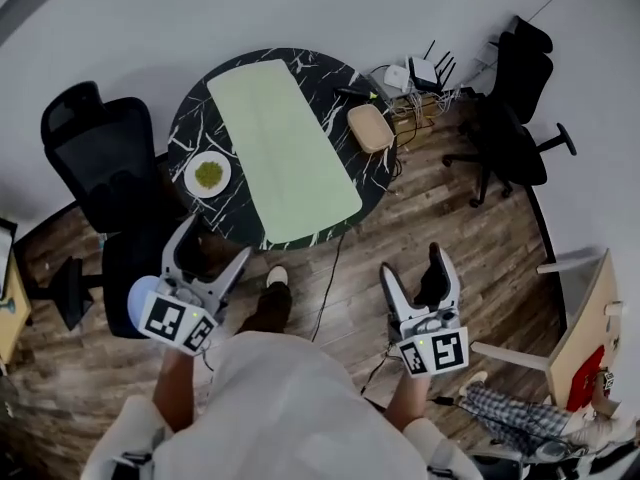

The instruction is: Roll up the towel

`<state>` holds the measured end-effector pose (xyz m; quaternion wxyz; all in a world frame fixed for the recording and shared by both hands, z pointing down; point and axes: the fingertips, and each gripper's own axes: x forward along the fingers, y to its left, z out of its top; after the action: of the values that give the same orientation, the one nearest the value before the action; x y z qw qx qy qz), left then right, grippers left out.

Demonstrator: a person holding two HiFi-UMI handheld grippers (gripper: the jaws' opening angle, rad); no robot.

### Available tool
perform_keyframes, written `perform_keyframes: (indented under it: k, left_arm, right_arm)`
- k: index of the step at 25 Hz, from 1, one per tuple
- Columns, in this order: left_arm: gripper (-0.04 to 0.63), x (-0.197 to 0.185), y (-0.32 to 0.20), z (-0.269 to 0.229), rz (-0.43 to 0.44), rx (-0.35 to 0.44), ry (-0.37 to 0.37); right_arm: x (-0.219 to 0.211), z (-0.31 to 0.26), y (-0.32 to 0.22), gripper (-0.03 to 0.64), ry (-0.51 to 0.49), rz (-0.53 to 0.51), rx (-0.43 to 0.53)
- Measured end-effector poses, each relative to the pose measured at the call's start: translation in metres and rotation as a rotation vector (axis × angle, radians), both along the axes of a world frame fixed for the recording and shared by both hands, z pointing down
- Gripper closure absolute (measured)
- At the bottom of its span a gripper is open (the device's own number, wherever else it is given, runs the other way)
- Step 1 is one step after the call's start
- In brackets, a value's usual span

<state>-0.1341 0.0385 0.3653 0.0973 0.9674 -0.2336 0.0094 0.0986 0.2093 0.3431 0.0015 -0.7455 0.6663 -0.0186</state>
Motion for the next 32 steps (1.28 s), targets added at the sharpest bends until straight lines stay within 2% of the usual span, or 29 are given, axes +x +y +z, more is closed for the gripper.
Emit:
perform_keyframes:
  k: [6, 13, 19, 24, 26, 27, 29, 31, 32]
  left_arm:
    - [0.227, 0.028, -0.075, 0.01, 0.001, -0.017, -0.019]
    - [0.227, 0.054, -0.113, 0.012, -0.039, -0.034, -0.039]
    - [0.227, 0.07, -0.122, 0.022, -0.146, -0.047, -0.06]
    - [0.227, 0.083, -0.118, 0.033, -0.243, -0.068, -0.091]
    - [0.227, 0.089, -0.117, 0.047, -0.238, -0.059, -0.159]
    - [0.227, 0.092, -0.115, 0.06, -0.214, -0.056, -0.224]
    - [0.227, 0.101, -0.102, 0.098, -0.105, -0.039, -0.41]
    - [0.229, 0.11, -0.078, 0.152, 0.064, 0.007, -0.644]
    - [0.229, 0.112, -0.065, 0.183, 0.155, 0.027, -0.763]
  right_arm:
    - [0.025, -0.002, -0.098, 0.278, 0.005, -0.048, -0.012]
    - [0.054, 0.001, -0.162, 0.278, 0.01, -0.119, -0.034]
    - [0.077, 0.015, -0.197, 0.278, 0.017, -0.255, -0.066]
    - [0.087, 0.031, -0.215, 0.278, 0.101, -0.432, -0.14]
    - [0.085, 0.055, -0.22, 0.278, 0.175, -0.533, -0.236]
    - [0.081, 0.074, -0.22, 0.279, 0.24, -0.591, -0.309]
    - [0.069, 0.126, -0.215, 0.279, 0.409, -0.721, -0.477]
    - [0.056, 0.191, -0.198, 0.279, 0.56, -0.874, -0.651]
    - [0.051, 0.223, -0.188, 0.279, 0.605, -0.949, -0.732]
